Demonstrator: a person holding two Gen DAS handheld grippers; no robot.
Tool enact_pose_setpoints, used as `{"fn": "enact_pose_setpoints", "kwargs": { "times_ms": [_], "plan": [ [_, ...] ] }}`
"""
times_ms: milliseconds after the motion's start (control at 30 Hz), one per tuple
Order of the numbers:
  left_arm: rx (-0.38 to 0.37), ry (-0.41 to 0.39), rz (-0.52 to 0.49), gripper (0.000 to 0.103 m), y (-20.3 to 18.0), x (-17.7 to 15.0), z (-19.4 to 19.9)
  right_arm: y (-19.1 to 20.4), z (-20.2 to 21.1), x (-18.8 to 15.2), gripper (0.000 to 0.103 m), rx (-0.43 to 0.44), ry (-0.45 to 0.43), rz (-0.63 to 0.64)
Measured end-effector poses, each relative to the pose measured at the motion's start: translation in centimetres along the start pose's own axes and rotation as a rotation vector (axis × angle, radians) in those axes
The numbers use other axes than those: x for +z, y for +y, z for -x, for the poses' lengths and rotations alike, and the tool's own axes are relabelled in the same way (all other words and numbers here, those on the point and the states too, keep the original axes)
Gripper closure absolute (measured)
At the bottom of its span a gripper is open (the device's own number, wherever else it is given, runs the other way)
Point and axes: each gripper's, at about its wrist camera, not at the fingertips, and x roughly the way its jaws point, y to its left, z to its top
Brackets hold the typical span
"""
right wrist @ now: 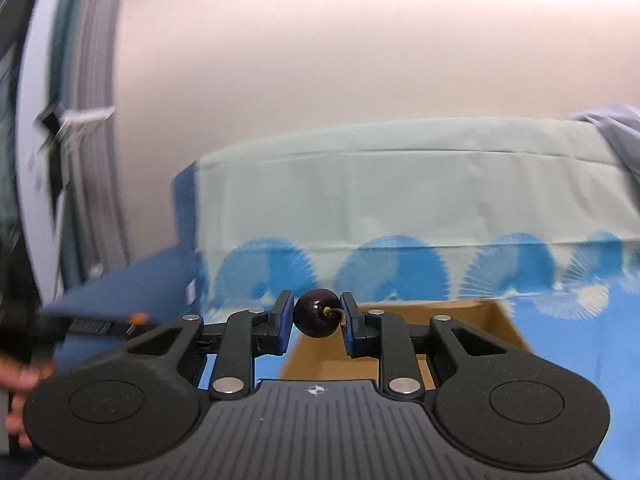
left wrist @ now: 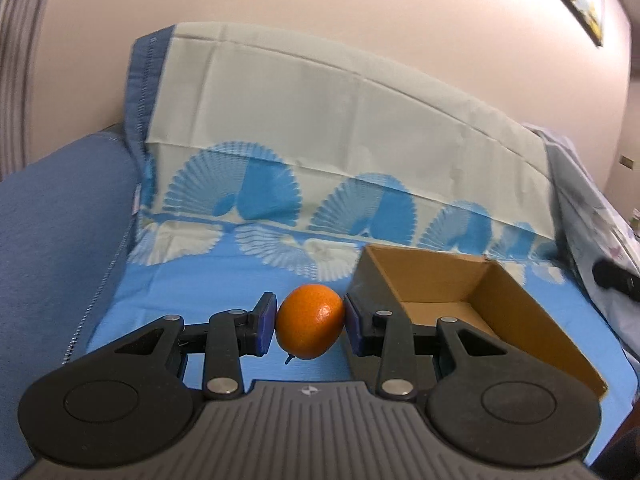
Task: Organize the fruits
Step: 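Carry the cherry and mandarin up over the cardboard box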
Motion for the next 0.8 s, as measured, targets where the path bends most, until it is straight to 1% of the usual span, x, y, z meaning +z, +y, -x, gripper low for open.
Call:
{"fn": "enact_pose_setpoints", "kwargs": {
  "times_ms": [100,267,367,467,567,633,733,800],
  "plan": [
    [-0.032,-0.020,-0.011,0.062,-0.8,-0.3,0.1,-3.9,0.0,0.5,0.077,-0.044,-0.010,-0.042],
    [-0.048,-0.026,-0.031,0.062,-1.9,-0.8,-0.2,-9.8,0.2,0.2,0.077,-0.152,0.003,-0.062],
    [-0.063,-0.033,-0.053,0.062,-3.1,-1.2,-0.7,-12.0,0.2,-0.3,0.077,-0.204,0.019,-0.084],
    [-0.078,-0.025,-0.080,0.062,-4.8,-1.9,-1.6,-13.0,0.3,-0.7,0.077,-0.223,0.035,-0.073],
    [-0.091,-0.046,-0.120,0.062,-6.7,-2.5,-2.1,-13.3,0.9,-1.1,0.077,-0.225,0.046,-0.042],
    [-0.110,-0.059,-0.116,0.062,-7.7,-2.8,-2.2,-13.2,1.5,-1.4,0.077,-0.234,0.051,-0.028],
    [-0.132,-0.052,-0.089,0.062,-8.9,-3.4,-2.7,-13.4,1.5,-1.6,0.077,-0.251,0.059,-0.012],
    [-0.142,-0.060,-0.110,0.062,-9.7,-3.7,-2.9,-13.3,1.1,-1.7,0.077,-0.256,0.066,-0.009]
  ]
}}
